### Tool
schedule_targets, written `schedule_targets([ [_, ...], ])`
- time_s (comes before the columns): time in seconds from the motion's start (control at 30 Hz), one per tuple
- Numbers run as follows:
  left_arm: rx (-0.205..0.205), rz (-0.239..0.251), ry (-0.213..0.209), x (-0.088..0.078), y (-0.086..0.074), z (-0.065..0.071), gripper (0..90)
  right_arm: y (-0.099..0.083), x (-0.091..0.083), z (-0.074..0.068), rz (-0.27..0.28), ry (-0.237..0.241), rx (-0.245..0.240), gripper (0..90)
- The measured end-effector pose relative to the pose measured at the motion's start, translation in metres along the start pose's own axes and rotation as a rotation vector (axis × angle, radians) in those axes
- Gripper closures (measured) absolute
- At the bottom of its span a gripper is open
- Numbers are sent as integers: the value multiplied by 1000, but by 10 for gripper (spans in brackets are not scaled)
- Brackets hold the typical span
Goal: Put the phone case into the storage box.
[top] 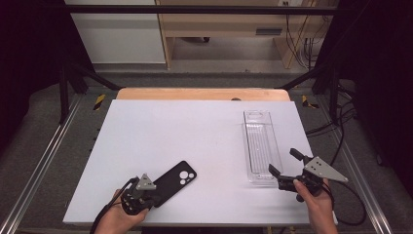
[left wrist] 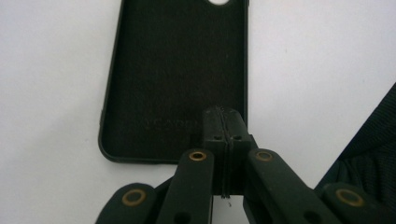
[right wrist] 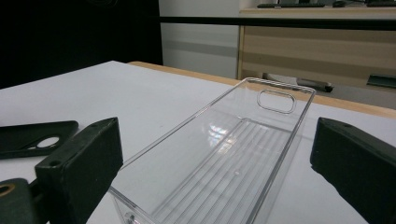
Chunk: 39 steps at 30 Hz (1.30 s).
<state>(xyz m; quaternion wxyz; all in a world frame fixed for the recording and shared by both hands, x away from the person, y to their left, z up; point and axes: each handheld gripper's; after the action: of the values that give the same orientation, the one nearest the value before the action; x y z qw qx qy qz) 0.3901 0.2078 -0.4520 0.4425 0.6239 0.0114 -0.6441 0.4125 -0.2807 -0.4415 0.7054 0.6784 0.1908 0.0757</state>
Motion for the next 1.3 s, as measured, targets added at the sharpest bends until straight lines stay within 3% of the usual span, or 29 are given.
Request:
schedule_targets([
  [0.17,30,12,25,-8,15,1,900,0,0,0,2,-2,0,27],
  [0.37,48,34,74,-20,32,-8,884,0,0,1,4,-3,3,27],
  [0.57,65,64,148,-28,43,-19,618,1,1,-1,3,-3,1,27],
  [0.73,49,79,174,-29,47,-27,374,1,1,-2,2,1,0,27],
  [0.8,53,72,181,-29,47,-30,353,1,-1,0,3,-2,4,27],
  [1.07,0,36,181,-22,42,-45,109,1,0,1,4,-2,5,27],
  [1.3,-35,0,156,-15,37,-58,65,1,0,1,3,-4,0,27],
])
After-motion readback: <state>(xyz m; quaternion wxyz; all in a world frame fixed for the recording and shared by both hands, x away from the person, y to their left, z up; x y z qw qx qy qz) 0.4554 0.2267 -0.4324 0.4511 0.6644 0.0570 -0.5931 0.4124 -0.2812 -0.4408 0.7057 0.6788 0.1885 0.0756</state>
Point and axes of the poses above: each handheld gripper's, and its own axes: x roughly forward along the jaws, y roughly out of its top, z roughly to its right, and after that the axes turned 12 degrees about -y, right-handed
